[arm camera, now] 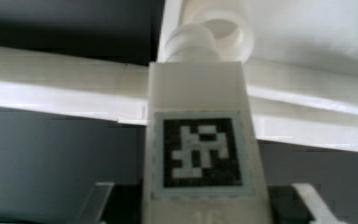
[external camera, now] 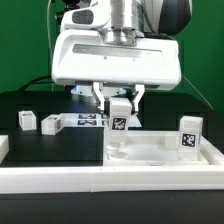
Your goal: Assemble square table
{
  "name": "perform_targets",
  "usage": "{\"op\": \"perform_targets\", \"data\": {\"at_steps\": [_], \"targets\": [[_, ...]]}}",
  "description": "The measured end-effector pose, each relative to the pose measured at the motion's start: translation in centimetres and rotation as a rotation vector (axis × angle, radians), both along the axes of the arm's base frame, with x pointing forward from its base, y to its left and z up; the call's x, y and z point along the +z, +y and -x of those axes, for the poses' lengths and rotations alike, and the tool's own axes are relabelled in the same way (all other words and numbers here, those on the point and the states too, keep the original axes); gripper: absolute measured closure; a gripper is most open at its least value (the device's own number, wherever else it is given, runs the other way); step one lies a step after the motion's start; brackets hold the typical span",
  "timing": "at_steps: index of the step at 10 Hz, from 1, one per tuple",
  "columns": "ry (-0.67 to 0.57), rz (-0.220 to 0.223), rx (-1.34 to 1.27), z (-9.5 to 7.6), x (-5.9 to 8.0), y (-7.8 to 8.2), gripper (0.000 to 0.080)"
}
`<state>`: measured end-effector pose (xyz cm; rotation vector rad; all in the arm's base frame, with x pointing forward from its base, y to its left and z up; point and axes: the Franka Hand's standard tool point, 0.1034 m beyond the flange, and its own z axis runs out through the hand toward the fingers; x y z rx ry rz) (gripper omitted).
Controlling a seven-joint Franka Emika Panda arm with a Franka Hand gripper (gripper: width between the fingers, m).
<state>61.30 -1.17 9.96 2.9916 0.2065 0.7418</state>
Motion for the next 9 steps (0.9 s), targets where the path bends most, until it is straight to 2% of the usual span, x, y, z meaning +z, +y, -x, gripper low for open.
{"op": "perform_targets", "data": {"at_steps": [9], "targets": [[0.025, -0.021, 0.003, 0.16, -0.56, 0.52, 0.0509]]}}
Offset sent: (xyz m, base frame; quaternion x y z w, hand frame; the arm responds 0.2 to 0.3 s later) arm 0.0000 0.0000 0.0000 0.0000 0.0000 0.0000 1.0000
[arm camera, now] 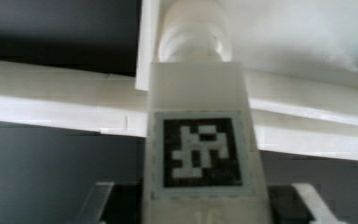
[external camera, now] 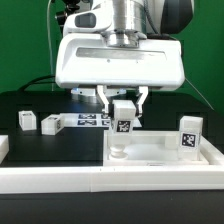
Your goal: Assemble square table
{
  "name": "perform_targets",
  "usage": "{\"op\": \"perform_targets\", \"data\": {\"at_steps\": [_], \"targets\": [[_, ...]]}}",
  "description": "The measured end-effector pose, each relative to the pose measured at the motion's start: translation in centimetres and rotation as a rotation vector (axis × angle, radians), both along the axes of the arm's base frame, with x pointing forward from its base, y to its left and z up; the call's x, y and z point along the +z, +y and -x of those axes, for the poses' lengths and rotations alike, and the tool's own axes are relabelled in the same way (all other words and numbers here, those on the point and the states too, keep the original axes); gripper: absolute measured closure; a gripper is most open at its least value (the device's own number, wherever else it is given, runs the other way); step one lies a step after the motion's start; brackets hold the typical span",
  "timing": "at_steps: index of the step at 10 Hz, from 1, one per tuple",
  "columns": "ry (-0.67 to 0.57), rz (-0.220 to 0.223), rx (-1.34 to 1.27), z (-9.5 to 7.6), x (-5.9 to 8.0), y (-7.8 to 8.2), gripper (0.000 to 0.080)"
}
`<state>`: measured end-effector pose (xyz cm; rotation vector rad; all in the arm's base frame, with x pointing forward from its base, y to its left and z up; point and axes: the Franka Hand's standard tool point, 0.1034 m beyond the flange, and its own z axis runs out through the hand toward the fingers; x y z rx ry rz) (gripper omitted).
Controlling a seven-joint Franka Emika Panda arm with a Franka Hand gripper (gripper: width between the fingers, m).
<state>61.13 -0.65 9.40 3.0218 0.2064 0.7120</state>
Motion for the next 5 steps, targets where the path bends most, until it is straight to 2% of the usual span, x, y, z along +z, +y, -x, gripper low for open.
{"op": "perform_targets", "data": {"at_steps": [3, 5], "targets": [[0.0, 0.002, 0.002, 0.11, -0.76, 0.21, 0.0509], [-0.008, 0.005, 0.003, 0.0, -0.77, 0.3, 0.0509]]}}
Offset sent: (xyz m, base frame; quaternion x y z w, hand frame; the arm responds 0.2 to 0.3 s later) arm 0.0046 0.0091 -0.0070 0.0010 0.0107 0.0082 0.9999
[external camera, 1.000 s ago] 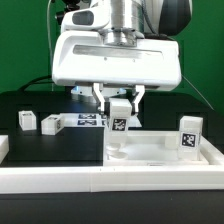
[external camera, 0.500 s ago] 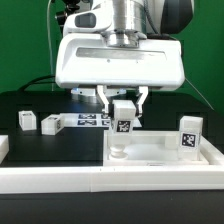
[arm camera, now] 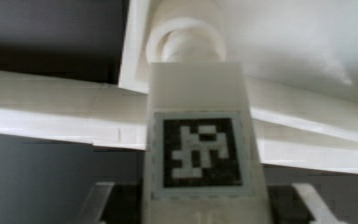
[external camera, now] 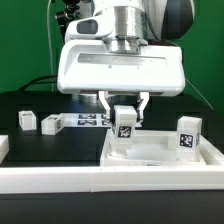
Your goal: Assemble square table
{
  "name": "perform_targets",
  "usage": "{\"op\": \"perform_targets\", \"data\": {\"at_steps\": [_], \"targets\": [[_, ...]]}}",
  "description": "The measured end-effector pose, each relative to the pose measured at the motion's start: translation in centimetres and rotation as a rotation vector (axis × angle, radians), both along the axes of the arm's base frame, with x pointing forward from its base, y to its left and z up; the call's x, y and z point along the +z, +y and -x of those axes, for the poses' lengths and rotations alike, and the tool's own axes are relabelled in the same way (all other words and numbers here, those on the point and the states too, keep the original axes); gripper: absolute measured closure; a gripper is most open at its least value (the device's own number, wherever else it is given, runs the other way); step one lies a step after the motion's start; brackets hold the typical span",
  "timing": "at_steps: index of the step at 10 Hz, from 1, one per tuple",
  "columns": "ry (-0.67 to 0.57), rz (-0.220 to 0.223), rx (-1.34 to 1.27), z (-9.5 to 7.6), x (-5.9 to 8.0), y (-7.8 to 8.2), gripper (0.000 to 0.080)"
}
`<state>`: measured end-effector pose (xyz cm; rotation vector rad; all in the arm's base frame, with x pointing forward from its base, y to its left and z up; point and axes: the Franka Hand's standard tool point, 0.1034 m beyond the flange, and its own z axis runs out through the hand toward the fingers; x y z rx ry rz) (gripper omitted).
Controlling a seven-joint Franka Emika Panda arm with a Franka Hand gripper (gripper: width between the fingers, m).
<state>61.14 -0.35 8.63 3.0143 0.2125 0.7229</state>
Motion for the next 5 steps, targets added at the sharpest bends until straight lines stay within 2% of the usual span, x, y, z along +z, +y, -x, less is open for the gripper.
{"op": "perform_targets", "data": {"at_steps": [3, 5], "targets": [[-0.05, 0.022, -0.007, 0.0, -0.1, -0.6, 0.0509], [-0.084, 0.041, -0.022, 0.7, -0.4, -1.6, 0.0509]]}}
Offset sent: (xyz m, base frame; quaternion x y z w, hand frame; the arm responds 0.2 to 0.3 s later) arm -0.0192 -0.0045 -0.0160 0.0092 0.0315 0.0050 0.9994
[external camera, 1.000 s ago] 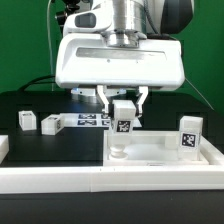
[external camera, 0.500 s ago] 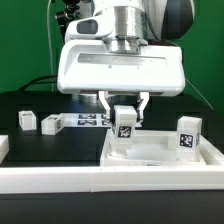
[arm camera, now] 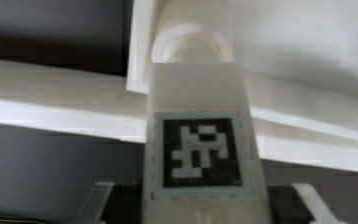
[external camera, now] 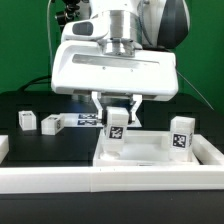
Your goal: Assemble square table
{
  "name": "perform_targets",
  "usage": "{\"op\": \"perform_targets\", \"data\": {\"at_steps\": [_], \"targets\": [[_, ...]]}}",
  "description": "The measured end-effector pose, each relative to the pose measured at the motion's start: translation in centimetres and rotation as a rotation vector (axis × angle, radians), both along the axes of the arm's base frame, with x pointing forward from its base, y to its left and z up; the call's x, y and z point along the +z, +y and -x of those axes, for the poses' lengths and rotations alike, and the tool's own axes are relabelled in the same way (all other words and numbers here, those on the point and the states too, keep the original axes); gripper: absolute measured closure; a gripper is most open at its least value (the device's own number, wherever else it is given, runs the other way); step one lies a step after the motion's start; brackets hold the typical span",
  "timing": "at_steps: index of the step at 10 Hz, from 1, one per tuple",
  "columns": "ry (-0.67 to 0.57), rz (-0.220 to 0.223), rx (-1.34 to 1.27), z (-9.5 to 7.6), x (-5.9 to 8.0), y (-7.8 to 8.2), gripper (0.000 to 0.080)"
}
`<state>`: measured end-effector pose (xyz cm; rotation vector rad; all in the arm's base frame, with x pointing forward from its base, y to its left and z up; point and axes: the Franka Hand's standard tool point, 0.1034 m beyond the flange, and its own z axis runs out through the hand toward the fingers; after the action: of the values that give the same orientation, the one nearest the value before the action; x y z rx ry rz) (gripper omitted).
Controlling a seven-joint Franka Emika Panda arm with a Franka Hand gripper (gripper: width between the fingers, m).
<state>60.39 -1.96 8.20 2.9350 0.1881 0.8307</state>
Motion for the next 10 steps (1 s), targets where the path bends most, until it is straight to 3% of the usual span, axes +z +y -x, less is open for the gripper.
{"op": "perform_targets", "data": {"at_steps": [3, 5, 6, 10], "targets": [[-0.017, 0.006, -0.007, 0.32, -0.07, -0.44, 0.0509], [-0.016, 0.006, -0.008, 0.35, -0.12, -0.47, 0.0267], [-0.015, 0.006, -0.008, 0.36, -0.13, -0.47, 0.0186], [0.0, 0.002, -0.009, 0.37, -0.1, -0.65, 0.0152]]}}
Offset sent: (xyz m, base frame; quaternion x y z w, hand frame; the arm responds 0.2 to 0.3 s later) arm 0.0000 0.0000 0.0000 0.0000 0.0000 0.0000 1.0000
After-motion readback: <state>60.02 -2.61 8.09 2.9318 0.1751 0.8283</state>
